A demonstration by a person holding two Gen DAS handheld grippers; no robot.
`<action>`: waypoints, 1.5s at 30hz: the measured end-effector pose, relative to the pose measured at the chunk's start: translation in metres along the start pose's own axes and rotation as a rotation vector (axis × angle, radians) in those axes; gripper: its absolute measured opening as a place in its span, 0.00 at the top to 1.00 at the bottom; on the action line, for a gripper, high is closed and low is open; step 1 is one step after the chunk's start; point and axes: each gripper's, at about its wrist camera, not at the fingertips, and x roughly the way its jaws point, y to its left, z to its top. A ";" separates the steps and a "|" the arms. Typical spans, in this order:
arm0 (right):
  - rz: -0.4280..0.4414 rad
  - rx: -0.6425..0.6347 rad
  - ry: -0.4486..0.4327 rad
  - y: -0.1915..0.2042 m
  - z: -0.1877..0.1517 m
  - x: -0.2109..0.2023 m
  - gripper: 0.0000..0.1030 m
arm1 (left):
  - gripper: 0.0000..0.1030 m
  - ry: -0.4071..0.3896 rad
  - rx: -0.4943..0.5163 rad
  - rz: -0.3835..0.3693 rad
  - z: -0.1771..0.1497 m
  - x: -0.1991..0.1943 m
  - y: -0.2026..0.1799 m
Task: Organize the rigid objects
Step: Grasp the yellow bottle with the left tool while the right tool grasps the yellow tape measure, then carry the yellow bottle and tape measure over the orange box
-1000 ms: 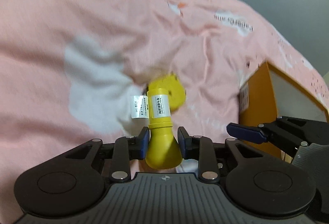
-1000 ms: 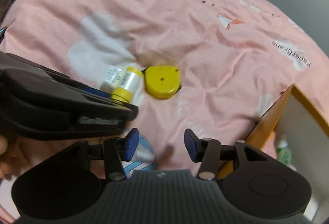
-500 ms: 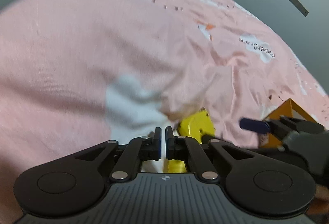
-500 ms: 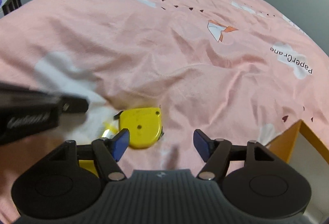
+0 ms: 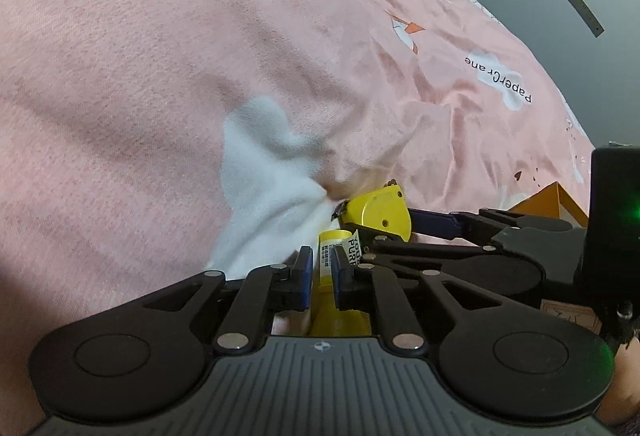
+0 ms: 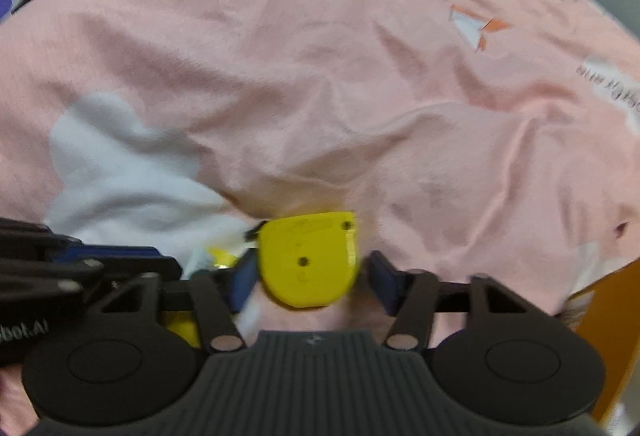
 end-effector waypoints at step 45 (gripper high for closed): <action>-0.144 0.283 -0.337 -0.043 -0.097 -0.179 0.46 | 0.74 -0.228 0.302 -0.068 -0.039 -0.054 -0.098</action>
